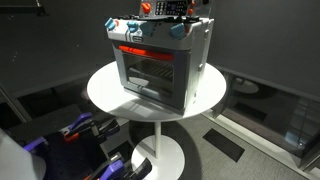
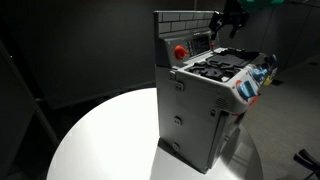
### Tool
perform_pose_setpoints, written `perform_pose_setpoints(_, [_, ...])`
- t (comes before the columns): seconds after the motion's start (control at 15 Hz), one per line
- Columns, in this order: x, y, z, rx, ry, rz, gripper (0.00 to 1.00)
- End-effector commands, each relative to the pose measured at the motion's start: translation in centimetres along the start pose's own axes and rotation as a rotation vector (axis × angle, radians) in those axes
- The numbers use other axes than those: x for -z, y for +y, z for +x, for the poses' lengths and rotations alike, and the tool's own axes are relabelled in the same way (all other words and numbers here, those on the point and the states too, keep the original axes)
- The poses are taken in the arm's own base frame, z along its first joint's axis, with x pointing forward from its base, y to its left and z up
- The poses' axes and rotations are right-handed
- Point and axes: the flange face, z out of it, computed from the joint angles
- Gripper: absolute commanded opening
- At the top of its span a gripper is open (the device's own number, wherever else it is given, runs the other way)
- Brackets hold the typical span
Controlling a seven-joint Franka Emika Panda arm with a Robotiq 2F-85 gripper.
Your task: Press the top button on the right side of the stove
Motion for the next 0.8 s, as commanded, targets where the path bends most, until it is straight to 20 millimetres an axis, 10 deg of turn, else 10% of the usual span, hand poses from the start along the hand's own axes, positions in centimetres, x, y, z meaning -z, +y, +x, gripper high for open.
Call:
perform_pose_setpoints(0.0, [1.8,0.0,-0.7,0.004,-0.05,0.014,1.0])
perform_pose_setpoints(0.73, [7.4,2.7,-7.3,0.031,-0.275,0.027,1.0])
